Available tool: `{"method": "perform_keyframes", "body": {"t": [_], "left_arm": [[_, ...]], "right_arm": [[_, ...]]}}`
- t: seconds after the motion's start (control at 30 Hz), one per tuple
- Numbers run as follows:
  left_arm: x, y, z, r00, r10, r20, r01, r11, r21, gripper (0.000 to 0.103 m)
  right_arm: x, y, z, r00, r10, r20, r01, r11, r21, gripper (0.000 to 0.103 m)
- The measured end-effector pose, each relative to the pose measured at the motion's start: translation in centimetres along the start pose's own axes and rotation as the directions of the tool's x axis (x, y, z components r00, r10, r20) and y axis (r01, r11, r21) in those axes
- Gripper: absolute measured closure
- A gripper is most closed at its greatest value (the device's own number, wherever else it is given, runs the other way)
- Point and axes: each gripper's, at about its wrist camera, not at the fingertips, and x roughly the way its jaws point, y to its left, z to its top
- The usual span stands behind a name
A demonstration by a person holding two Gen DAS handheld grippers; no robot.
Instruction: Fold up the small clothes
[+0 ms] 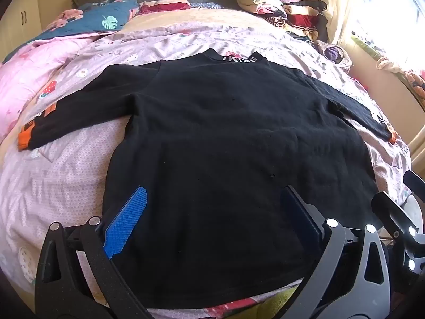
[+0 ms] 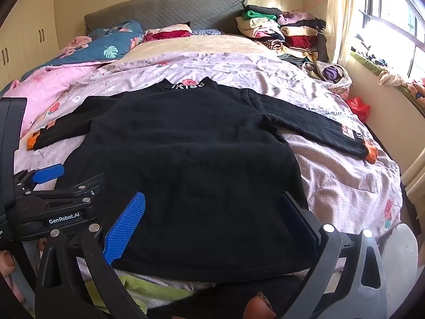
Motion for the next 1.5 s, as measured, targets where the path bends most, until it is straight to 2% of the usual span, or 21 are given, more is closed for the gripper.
{"method": "perform_keyframes", "body": {"t": [1.5], "left_arm": [[-0.14, 0.81, 0.3, 1.0, 0.001, 0.009, -0.001, 1.0, -0.004, 0.008]], "right_arm": [[-0.09, -0.41, -0.15, 1.0, 0.002, -0.008, -0.002, 1.0, 0.025, 0.004]]}}
